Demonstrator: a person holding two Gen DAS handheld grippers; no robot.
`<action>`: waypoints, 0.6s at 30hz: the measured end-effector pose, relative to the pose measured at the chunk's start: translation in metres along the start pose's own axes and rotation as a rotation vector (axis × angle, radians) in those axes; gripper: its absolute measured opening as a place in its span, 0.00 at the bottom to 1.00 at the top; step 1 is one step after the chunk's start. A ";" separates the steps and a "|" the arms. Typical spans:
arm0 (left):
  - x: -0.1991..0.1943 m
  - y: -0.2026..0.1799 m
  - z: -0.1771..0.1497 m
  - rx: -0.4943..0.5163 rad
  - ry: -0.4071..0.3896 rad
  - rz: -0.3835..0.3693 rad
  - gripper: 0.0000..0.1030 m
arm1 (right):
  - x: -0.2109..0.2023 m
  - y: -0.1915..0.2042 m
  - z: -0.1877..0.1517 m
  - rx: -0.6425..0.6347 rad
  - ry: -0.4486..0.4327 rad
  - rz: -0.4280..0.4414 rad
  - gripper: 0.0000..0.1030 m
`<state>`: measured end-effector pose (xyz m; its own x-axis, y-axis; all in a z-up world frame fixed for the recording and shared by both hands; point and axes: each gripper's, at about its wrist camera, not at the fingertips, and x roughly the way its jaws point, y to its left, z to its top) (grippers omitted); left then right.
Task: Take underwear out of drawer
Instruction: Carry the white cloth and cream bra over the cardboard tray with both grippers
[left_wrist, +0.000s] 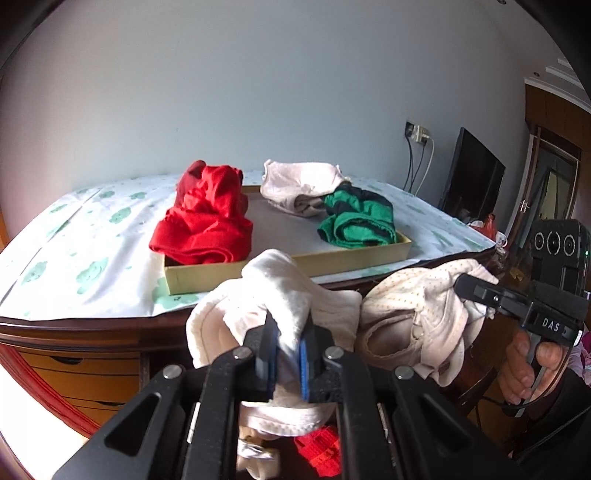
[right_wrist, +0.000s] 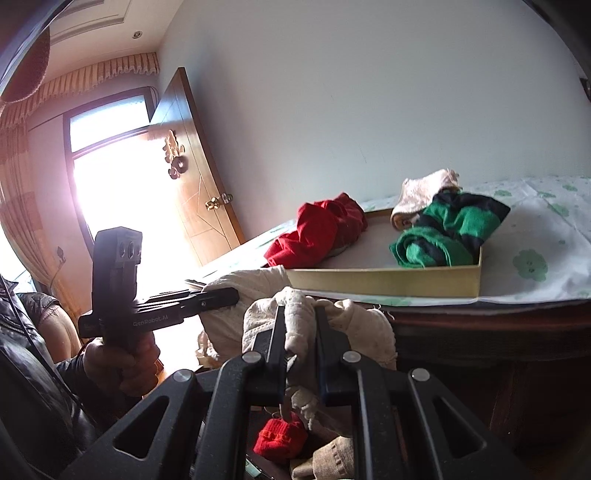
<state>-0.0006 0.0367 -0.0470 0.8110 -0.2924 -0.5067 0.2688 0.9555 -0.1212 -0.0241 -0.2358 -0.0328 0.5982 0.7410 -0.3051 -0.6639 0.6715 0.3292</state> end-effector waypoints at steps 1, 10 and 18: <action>-0.001 0.000 0.001 0.001 0.000 0.001 0.06 | -0.001 0.001 0.001 0.000 -0.003 0.002 0.13; -0.007 -0.002 0.010 0.012 -0.008 0.016 0.05 | -0.005 0.007 0.009 -0.013 -0.024 -0.008 0.13; -0.007 -0.004 0.016 0.018 0.007 0.042 0.05 | -0.009 0.008 0.012 -0.016 -0.033 -0.024 0.13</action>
<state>0.0008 0.0347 -0.0293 0.8179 -0.2520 -0.5172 0.2444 0.9660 -0.0842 -0.0294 -0.2368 -0.0164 0.6283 0.7249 -0.2825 -0.6561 0.6888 0.3083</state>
